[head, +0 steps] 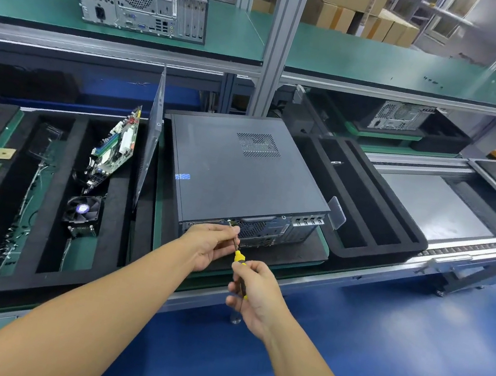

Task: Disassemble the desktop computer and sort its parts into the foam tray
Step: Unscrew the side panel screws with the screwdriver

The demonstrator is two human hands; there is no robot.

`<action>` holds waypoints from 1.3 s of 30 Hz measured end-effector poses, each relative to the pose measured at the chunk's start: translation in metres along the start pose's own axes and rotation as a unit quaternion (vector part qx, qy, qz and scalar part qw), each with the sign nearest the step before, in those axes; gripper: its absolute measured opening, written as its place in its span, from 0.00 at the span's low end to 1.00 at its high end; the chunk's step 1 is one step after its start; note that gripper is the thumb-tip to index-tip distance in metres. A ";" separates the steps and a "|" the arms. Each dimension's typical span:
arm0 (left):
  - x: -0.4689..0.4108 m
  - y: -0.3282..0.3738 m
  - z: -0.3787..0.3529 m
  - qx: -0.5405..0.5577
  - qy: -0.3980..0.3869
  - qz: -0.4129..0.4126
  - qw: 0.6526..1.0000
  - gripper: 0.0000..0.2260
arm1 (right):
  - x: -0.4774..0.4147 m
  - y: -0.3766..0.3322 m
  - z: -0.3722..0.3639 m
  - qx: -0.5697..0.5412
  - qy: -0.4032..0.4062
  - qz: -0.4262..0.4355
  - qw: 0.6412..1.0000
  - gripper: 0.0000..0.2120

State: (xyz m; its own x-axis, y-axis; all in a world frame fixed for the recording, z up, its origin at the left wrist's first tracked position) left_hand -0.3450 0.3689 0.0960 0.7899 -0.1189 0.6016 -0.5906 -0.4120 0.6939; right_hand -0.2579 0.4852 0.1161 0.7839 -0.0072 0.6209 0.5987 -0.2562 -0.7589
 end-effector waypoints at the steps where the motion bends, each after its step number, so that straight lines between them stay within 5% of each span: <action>1: -0.001 0.000 0.001 0.000 0.004 -0.003 1.000 0.03 | 0.001 0.001 -0.002 -0.010 -0.010 -0.021 1.000 0.07; 5: 0.001 0.001 0.003 0.003 0.000 -0.008 1.000 0.03 | 0.003 0.006 -0.006 -0.007 -0.052 -0.075 0.996 0.17; 11: 0.004 0.001 -0.003 0.045 -0.045 0.019 0.998 0.06 | -0.002 0.001 0.002 0.023 -0.010 -0.001 1.000 0.05; 17: 0.004 0.000 0.000 0.006 -0.008 0.019 1.000 0.08 | -0.004 0.004 -0.003 0.031 -0.016 -0.009 0.999 0.07; 22: 0.003 0.001 -0.001 0.024 -0.011 0.013 1.000 0.07 | 0.001 0.013 -0.005 -0.007 -0.059 -0.093 0.994 0.18; 29: 0.000 0.004 -0.001 0.013 -0.034 0.009 0.999 0.08 | -0.004 0.008 -0.001 0.050 -0.030 -0.034 0.998 0.05; 39: -0.007 -0.003 0.004 0.026 0.020 0.008 0.999 0.03 | -0.001 0.009 -0.002 0.009 -0.025 -0.078 0.997 0.12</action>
State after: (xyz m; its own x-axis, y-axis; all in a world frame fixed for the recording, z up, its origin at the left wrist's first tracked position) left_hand -0.3475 0.3671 0.0881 0.7724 -0.0894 0.6289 -0.5928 -0.4572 0.6630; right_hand -0.2538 0.4809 0.1095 0.6880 0.0800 0.7213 0.7165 -0.2326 -0.6576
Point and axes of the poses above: each hand's wrist, its own x-axis away from the middle knuckle, its own z-axis out of the back of the hand, y = z × x, the point moved 7 cm from there along -x, towards the middle knuckle
